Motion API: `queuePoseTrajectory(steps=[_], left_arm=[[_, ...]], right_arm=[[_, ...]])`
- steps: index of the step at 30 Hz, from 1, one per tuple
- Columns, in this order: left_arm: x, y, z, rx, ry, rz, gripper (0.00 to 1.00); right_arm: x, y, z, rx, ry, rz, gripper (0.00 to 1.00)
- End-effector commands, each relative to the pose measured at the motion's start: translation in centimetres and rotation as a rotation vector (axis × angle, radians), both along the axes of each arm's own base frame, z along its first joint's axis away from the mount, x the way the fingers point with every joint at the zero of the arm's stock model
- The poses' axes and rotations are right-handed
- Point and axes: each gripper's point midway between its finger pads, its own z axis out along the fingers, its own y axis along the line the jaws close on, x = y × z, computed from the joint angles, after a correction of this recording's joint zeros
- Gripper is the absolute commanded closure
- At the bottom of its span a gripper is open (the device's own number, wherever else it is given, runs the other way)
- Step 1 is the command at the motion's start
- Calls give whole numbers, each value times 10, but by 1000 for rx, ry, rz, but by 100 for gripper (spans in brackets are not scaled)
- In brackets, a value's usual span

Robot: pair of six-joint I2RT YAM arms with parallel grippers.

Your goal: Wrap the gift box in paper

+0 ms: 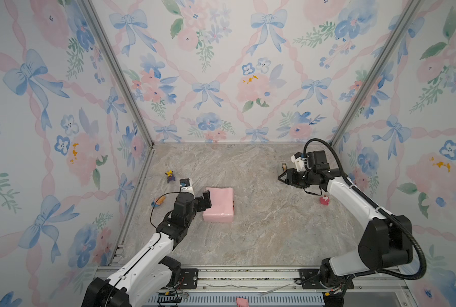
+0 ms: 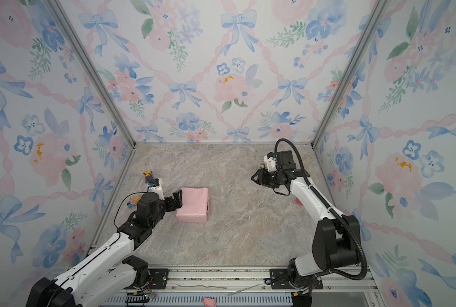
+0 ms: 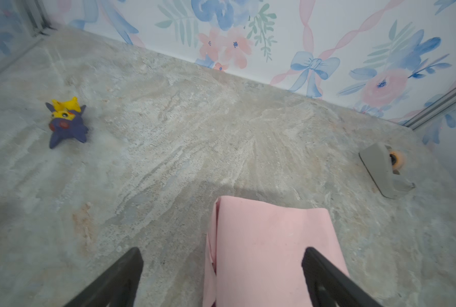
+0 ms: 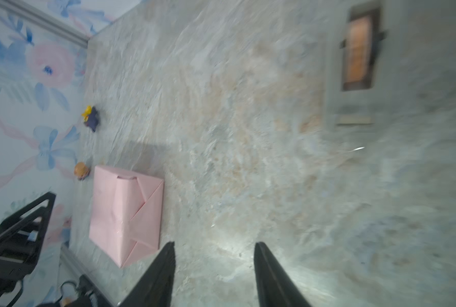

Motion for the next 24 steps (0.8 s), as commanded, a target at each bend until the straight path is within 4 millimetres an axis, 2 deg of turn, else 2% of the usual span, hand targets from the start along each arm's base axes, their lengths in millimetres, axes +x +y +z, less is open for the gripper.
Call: queuePoseTrajectory(steps=[1,3,6,10,12,17,18,20,21,22,23,24], left_arm=[[9,41,37,204,-185,176,2],[6,56,37,310,-241,237,2],[3,79,17,404,-238,314,2],[3,84,-23,374,-204,255,2],[8,78,-22,359,-250,199,2],[33,64,-17,346,-327,72,2],[38,62,-23,359,-319,48,2],[44,69,-43,310,-294,25,2],[46,75,-33,306,-364,58,2],[48,81,-43,285,-293,73,2],[54,91,-51,249,-213,104,2],[60,101,-49,230,-224,155,2]], right_arm=[[19,-66,10,-213,-211,-187,4],[18,-97,4,-279,-265,-270,4],[15,-134,-10,-332,-330,-378,4],[15,-161,-38,-382,-362,-431,4],[15,-168,-48,-403,-385,-441,4],[19,-162,-65,-380,-467,-425,4],[18,-158,-66,-369,-480,-413,4],[17,-148,-61,-364,-519,-385,4],[15,-141,-64,-377,-560,-377,4],[16,-130,-65,-402,-611,-347,4],[16,-118,-75,-447,-609,-305,4],[21,-115,-80,-462,-603,-291,4]])
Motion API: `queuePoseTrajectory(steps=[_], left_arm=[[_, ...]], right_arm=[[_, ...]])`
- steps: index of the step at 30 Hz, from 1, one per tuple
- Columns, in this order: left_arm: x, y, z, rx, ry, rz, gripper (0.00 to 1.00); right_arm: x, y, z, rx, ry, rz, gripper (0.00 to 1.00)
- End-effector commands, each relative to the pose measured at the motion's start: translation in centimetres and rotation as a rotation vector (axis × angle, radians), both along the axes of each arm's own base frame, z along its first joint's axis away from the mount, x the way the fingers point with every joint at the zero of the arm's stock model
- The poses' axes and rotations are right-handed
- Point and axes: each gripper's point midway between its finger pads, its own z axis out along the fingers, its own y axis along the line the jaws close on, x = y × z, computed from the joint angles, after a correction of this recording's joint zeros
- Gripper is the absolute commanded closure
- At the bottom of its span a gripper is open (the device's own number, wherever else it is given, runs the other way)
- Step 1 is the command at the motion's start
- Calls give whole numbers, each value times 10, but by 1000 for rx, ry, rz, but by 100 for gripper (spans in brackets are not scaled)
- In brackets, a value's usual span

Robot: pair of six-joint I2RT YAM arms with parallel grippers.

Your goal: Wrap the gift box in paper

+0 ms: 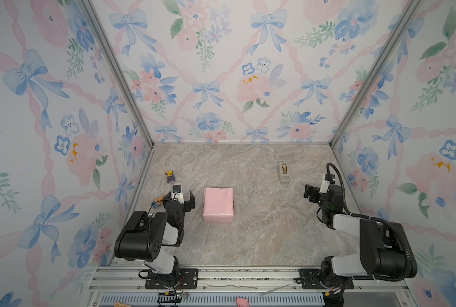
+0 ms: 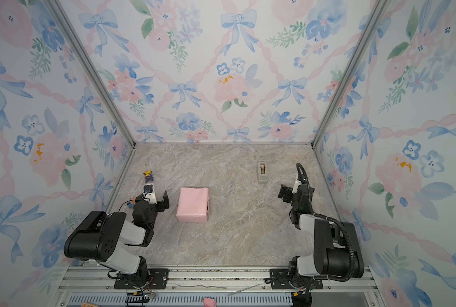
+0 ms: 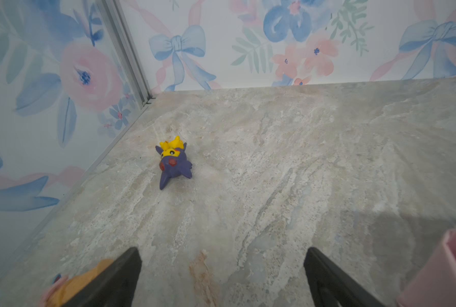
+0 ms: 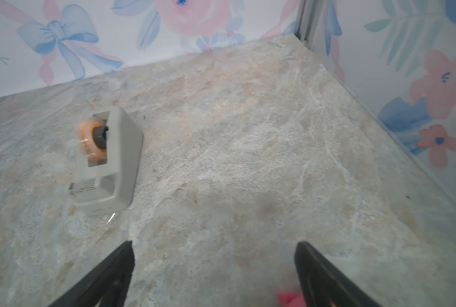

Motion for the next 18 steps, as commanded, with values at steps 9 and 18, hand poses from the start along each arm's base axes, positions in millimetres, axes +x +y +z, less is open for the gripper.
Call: queuePoseTrajectory(steps=[9,18], left_arm=[[21,-5,30,3,-103,-1,2],[23,-9,28,-9,-91,-38,2]], right_arm=[[16,17,13,-88,-103,59,4],[16,16,13,-88,-102,56,4]])
